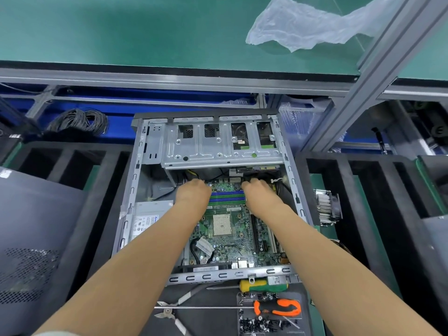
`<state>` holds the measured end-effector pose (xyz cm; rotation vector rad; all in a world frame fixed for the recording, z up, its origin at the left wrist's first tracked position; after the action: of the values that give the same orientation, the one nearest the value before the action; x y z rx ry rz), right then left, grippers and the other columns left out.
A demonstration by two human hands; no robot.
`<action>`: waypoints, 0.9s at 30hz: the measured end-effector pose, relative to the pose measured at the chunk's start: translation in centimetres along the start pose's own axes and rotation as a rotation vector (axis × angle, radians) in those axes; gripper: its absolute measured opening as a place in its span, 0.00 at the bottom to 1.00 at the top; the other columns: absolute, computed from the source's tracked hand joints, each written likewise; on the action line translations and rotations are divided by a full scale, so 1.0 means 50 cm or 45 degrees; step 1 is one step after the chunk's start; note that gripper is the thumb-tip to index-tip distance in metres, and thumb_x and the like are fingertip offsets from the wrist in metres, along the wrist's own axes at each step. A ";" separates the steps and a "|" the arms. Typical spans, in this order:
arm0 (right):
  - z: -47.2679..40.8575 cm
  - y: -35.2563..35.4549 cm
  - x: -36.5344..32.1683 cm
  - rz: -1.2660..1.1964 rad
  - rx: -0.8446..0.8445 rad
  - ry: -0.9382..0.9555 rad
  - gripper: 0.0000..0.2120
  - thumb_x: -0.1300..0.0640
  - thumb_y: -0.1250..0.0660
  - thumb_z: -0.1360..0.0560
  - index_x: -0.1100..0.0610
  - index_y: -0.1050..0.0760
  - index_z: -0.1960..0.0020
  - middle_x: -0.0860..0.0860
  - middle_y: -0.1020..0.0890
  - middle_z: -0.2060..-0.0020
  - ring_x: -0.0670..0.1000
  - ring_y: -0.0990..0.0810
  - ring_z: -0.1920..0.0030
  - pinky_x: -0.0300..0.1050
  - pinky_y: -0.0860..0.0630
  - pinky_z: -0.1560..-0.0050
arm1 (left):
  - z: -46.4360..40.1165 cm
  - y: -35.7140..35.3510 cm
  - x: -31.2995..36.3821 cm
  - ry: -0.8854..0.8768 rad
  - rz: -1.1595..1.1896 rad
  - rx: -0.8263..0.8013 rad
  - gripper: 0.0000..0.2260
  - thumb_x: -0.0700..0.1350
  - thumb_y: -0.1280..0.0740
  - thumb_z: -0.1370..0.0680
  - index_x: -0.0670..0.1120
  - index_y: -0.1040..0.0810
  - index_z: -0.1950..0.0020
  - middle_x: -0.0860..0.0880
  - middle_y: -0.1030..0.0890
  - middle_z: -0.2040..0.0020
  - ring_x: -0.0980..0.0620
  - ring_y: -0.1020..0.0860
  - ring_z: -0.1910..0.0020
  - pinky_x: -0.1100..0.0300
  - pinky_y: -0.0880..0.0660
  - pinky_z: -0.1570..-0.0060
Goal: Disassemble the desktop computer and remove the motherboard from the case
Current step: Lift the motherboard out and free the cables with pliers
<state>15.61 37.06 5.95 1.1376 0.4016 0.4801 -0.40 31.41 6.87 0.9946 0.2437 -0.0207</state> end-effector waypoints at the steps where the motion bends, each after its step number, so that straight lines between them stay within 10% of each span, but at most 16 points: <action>1: 0.001 0.000 0.000 -0.007 0.004 0.002 0.19 0.69 0.37 0.24 0.63 0.31 0.34 0.61 0.26 0.41 0.60 0.27 0.40 0.52 0.26 0.40 | -0.001 0.001 0.000 0.000 0.001 0.002 0.19 0.31 0.34 0.25 0.42 0.26 0.35 0.42 0.26 0.41 0.43 0.23 0.43 0.52 0.23 0.49; 27: 0.012 -0.014 -0.012 0.027 0.120 -0.038 0.21 0.64 0.31 0.26 0.62 0.30 0.34 0.58 0.26 0.40 0.57 0.28 0.38 0.46 0.28 0.39 | 0.004 -0.001 0.004 0.064 0.081 0.074 0.19 0.31 0.33 0.26 0.42 0.25 0.36 0.41 0.25 0.40 0.42 0.24 0.40 0.50 0.22 0.46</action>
<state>15.52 36.04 5.55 1.2403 0.3894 0.4661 -0.19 31.22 6.91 1.0613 0.2583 0.0556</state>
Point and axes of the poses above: each hand's wrist, its own z-axis away from the middle knuckle, its own y-axis out of the back of the hand, x = y × z, the point moved 1 cm from there along -z, towards the middle knuckle
